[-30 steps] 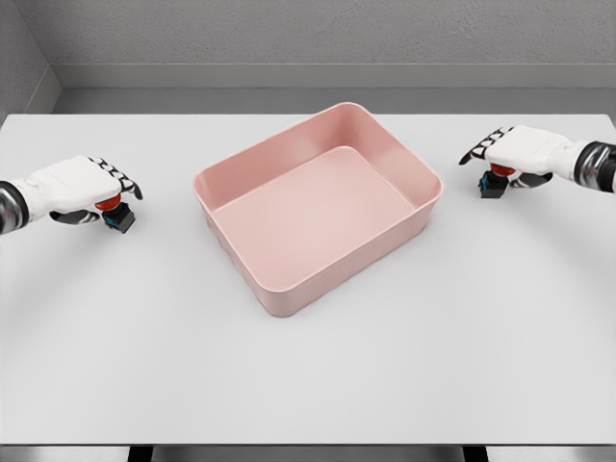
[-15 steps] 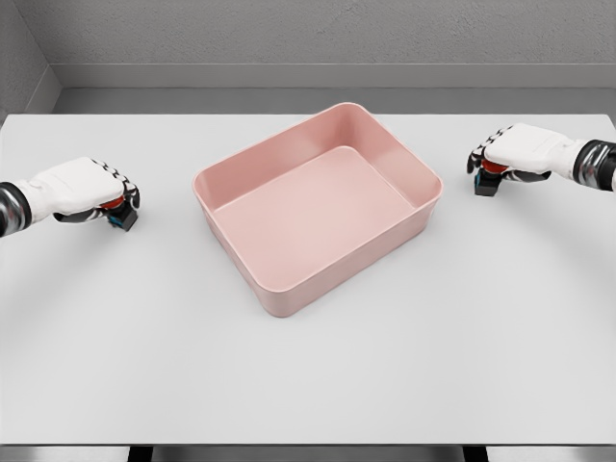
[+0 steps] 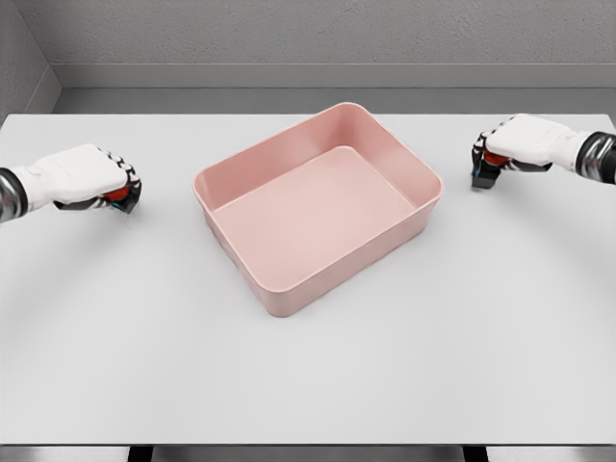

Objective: Put the industrial switch in the basket with both arms

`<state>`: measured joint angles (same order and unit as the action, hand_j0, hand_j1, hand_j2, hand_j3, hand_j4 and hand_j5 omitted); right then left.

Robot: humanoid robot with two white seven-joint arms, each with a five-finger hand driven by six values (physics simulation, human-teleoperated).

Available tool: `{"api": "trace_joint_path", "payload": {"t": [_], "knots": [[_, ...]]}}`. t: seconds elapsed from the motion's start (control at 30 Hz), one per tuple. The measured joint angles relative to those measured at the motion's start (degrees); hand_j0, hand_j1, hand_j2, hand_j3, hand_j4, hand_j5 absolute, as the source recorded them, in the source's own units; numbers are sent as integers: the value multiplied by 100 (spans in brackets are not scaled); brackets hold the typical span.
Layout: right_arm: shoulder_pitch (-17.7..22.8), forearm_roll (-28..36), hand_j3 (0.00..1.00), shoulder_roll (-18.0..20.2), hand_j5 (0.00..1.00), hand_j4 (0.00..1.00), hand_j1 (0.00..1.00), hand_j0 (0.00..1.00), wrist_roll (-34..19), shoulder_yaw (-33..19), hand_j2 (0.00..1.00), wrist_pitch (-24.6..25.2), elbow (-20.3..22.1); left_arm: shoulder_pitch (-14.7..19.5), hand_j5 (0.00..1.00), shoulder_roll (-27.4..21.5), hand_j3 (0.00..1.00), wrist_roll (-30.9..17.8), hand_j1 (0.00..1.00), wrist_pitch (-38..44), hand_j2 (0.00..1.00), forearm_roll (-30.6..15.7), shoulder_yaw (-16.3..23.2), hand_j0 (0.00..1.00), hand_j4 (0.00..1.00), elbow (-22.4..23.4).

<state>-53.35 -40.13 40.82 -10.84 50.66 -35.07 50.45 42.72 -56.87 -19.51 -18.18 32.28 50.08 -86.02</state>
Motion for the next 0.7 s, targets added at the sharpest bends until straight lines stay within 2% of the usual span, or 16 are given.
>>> {"api": "trace_joint_path", "payload": {"t": [0.27, 0.53, 0.7], "knots": [[-9, 13, 44, 47, 44, 44, 44, 44, -10, -215, 44, 1, 110, 272, 48, -74, 48, -9, 48, -291, 48, -473, 13, 48, 48, -35], [-9, 36, 44, 64, 44, 44, 44, 44, -23, -466, 44, 1, 239, 835, 48, -66, 48, -5, 48, -726, 48, -1058, 15, 48, 48, -38], [35, 51, 44, 73, 44, 44, 44, 44, -15, -631, 44, 0, 358, 1028, 48, -20, 48, -3, 48, -1180, 48, -1290, 19, 48, 48, -40]]}}
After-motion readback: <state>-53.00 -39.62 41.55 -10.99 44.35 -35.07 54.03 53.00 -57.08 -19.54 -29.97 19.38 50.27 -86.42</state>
